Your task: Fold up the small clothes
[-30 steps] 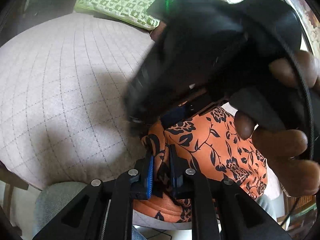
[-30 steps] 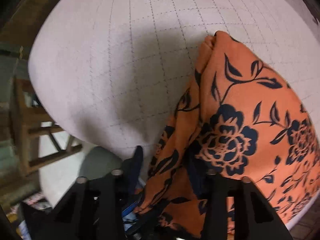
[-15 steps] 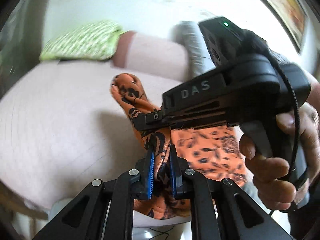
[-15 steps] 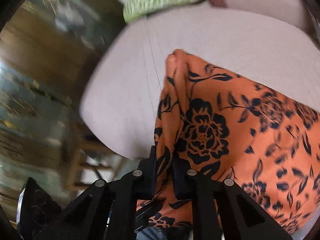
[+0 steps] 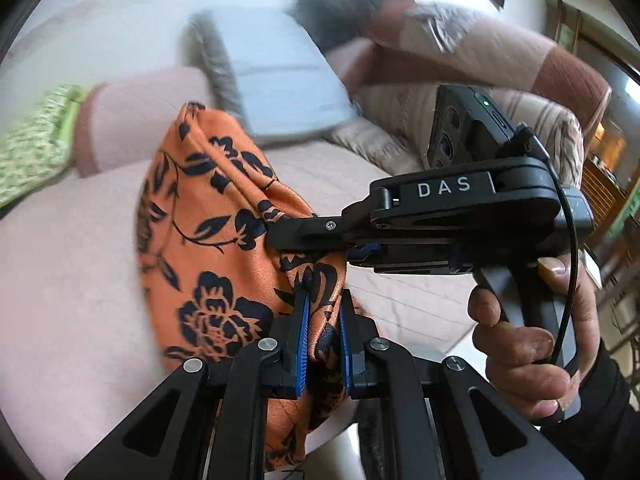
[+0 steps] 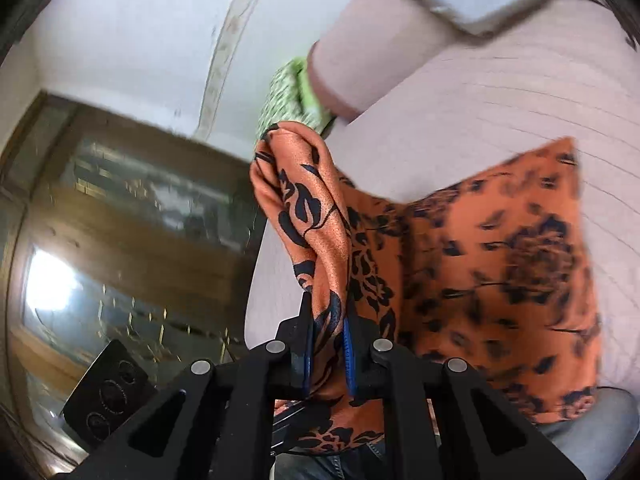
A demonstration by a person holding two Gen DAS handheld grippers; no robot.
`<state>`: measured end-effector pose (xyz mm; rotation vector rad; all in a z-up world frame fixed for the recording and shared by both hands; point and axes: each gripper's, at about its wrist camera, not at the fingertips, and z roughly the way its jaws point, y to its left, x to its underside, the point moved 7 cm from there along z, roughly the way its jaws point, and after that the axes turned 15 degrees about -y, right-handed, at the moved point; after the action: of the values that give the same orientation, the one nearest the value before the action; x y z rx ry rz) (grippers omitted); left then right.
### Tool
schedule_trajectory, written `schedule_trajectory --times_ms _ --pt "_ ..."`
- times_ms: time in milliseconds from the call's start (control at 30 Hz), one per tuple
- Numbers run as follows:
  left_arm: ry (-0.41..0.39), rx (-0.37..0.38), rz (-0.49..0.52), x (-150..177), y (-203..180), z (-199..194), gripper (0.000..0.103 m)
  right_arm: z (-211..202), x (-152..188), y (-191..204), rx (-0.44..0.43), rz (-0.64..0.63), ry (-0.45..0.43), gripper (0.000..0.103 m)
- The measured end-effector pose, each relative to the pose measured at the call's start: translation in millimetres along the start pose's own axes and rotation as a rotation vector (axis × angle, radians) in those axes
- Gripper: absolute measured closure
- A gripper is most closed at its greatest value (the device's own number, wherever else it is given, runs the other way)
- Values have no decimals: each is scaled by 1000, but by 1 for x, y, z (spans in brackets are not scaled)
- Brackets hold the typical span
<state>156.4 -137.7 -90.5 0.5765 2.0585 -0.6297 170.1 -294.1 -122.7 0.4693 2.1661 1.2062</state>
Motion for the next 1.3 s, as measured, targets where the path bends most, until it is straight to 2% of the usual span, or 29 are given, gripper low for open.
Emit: schedule_trajectory --times_ms 133,267,367,500,567,633,700,733,767,867,967,1033,1100,1133,1167,1267,1300 --pt "121 40 -42 13 -11 39 92 -10 -1 -51 26 88 -22 91" --pt "223 14 -57 27 -9 79 91 -5 -1 -107 65 168 -19 91" --pt "268 4 -57 37 -9 92 89 -2 -2 -133 95 202 -16 91" --pt "303 68 -129 30 -5 88 81 9 5 -154 138 216 -12 91" --pt "289 85 -159 26 3 70 78 8 5 -158 154 240 -23 85" --pt "257 81 -172 19 18 55 72 -3 2 -149 195 213 -54 84" --pt "222 31 -185 18 44 28 59 -22 -1 -127 229 129 -103 75" --pt "210 -7 -196 17 58 19 58 -34 -1 -114 238 98 -131 63" --pt "206 -28 -209 18 67 13 58 -44 1 -104 234 76 -155 59" --pt "198 -52 -291 27 91 -1 58 -46 15 -76 190 20 -146 59" --pt "213 -82 -332 39 100 5 58 -28 36 -73 267 -32 -87 59" --pt "220 -89 -349 46 98 5 58 -19 52 -92 342 -54 -42 59" --pt "225 -98 -346 52 99 16 58 -4 60 -103 415 -87 -13 66" --pt "228 -102 -341 53 98 19 58 1 62 -107 451 -102 -11 75" --pt "231 -104 -338 54 97 27 58 1 63 -108 467 -102 -17 98" --pt "235 -66 -351 50 87 31 59 -13 58 -102 458 -69 -75 100" --pt "234 -47 -347 47 84 50 58 -24 58 -99 453 -73 -96 101"
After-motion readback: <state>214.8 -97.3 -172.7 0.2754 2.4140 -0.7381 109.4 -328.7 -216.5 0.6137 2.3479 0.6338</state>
